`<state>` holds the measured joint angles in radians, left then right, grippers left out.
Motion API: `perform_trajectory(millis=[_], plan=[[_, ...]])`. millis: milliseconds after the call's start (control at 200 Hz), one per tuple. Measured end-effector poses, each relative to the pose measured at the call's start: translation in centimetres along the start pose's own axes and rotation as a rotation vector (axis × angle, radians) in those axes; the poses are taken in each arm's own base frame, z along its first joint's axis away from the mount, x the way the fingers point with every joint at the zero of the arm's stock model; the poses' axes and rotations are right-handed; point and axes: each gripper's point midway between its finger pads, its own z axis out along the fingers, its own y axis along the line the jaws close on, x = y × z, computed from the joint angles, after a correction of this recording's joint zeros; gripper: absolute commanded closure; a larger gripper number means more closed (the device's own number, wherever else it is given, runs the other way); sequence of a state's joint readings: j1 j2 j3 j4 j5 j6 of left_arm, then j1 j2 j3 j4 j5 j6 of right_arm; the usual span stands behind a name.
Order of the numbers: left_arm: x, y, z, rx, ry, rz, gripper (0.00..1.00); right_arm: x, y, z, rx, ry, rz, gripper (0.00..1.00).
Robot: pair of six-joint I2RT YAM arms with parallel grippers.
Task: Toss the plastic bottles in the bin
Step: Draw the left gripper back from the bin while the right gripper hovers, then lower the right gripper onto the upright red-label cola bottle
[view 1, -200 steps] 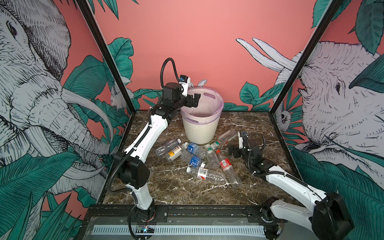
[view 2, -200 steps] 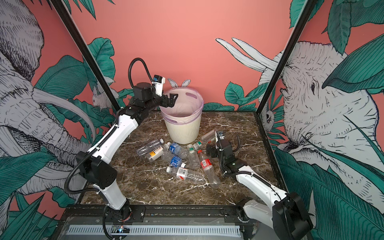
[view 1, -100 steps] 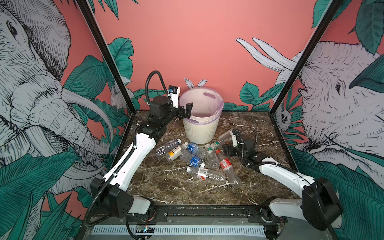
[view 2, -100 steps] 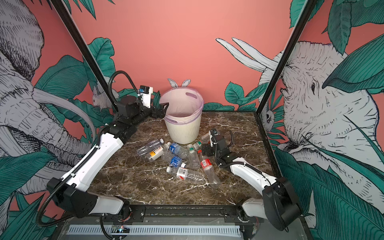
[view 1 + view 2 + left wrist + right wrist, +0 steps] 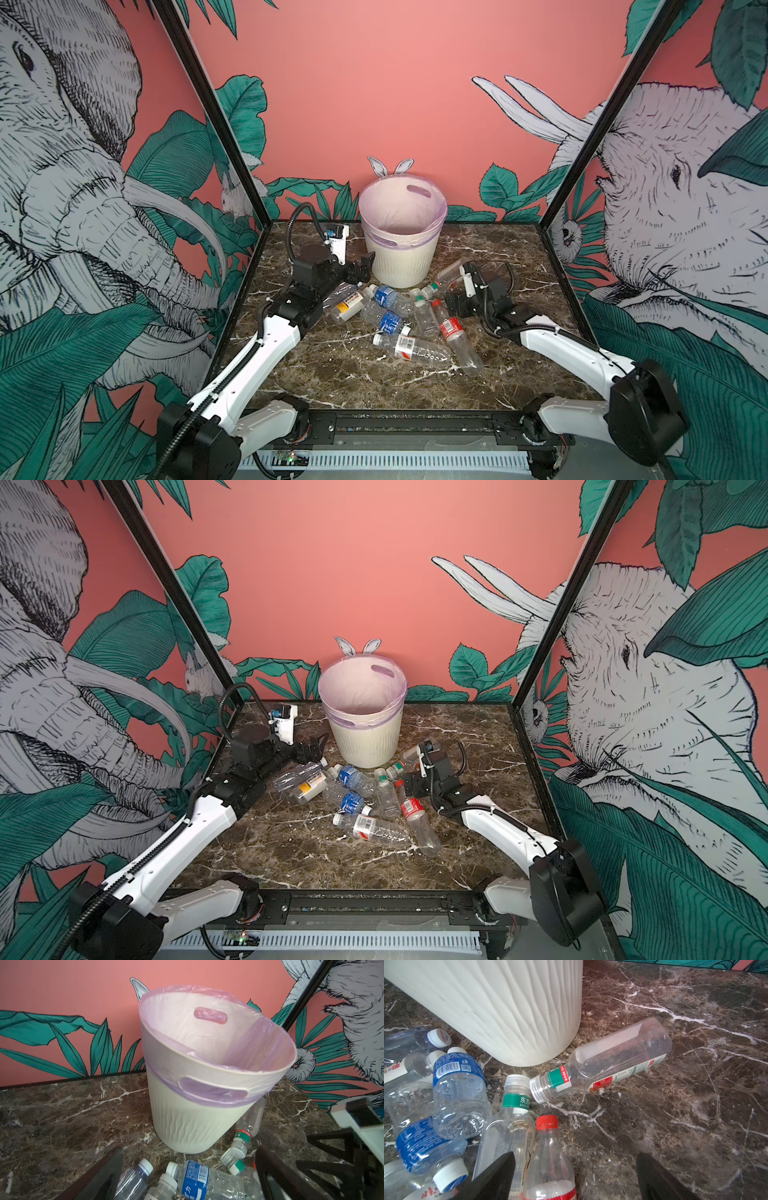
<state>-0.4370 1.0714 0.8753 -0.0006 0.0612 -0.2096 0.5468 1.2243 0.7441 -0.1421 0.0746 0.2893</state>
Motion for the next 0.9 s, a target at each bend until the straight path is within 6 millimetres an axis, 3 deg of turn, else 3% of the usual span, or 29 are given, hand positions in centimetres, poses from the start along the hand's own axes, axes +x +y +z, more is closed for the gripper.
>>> perform_trajectory(millis=[180, 295, 535, 900], plan=[[4.3, -1.5, -0.7, 0.014, 0.048, 0.041, 0.03, 0.2, 0.8, -2.9, -0.011, -0.012, -0.012, 0.08], [7.1, -2.6, -1.2, 0.036, 0.069, 0.067, 0.03, 0.9, 1.1, -3.7, -0.009, 0.005, -0.018, 0.09], [13.5, -1.4, -1.6, 0.015, 0.145, 0.085, 0.04, 4.7, 1.3, -3.7, 0.008, 0.123, -0.038, 0.11], [17.3, -1.3, -2.1, 0.042, 0.156, 0.121, 0.04, 7.3, 2.1, -3.5, 0.007, 0.218, -0.066, 0.11]])
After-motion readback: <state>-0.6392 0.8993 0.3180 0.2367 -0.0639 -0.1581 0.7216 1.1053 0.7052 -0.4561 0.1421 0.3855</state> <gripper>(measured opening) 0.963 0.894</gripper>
